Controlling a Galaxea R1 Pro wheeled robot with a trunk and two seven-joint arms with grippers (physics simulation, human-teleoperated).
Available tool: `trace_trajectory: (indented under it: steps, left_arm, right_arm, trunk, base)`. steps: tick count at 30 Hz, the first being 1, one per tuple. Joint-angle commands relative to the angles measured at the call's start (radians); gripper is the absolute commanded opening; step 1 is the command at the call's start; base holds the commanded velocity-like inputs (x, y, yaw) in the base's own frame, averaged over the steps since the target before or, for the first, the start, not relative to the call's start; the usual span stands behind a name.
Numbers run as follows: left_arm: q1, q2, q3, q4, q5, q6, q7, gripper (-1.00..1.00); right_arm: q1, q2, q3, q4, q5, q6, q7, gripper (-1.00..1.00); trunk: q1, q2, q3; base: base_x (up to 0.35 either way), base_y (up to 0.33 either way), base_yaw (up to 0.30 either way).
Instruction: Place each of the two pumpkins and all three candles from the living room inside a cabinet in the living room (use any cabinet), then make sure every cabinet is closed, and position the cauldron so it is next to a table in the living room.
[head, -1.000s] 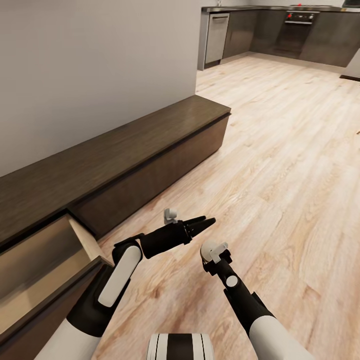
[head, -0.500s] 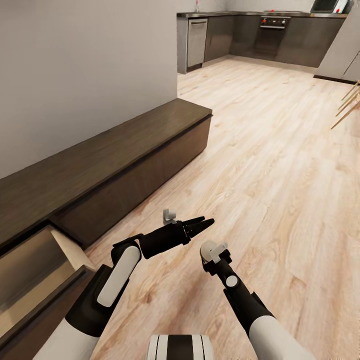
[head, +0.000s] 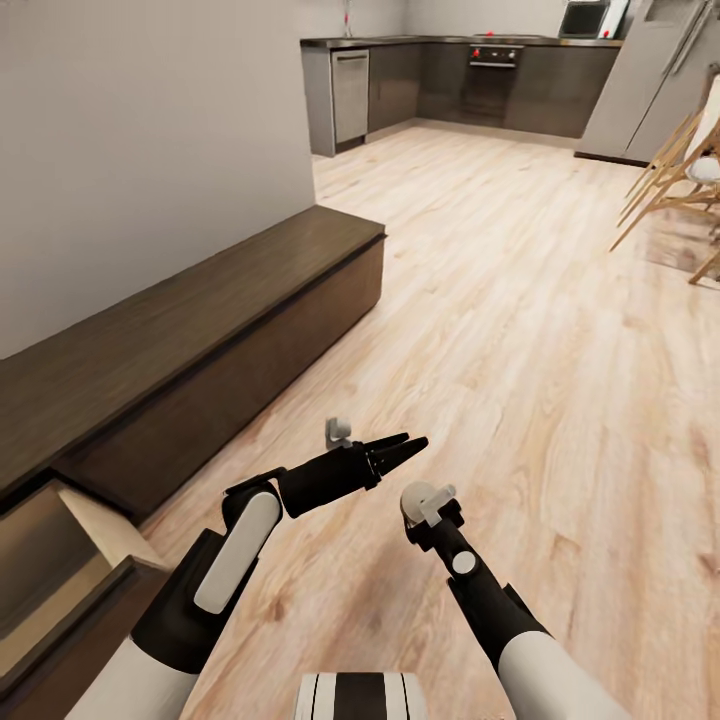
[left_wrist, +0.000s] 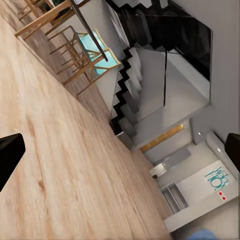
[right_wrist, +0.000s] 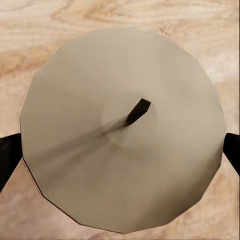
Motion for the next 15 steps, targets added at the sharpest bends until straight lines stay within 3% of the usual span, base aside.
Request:
trace_trajectory:
  steps: [1,15]
  left_arm:
    - [0.0,0.0,0.0,0.001,0.0,0.0,0.0,1.0]
    - [0.003,-0.005,-0.002,0.011,-0.005,-0.007,0.008,1.0]
  right_arm:
    - [0.0,0.0,0.0,0.0,-0.001,0.0,0.0,-1.0]
    - [0.0,0.002,0.001,0.002,0.0,-0.001,0.0,-1.0]
  trunk:
    - [0.0,0.0,0.001]
    - [0.0,0.0,0.019]
  base:
    - [0.0,0.0,-0.214]
    - [0.0,0.0,-0.214]
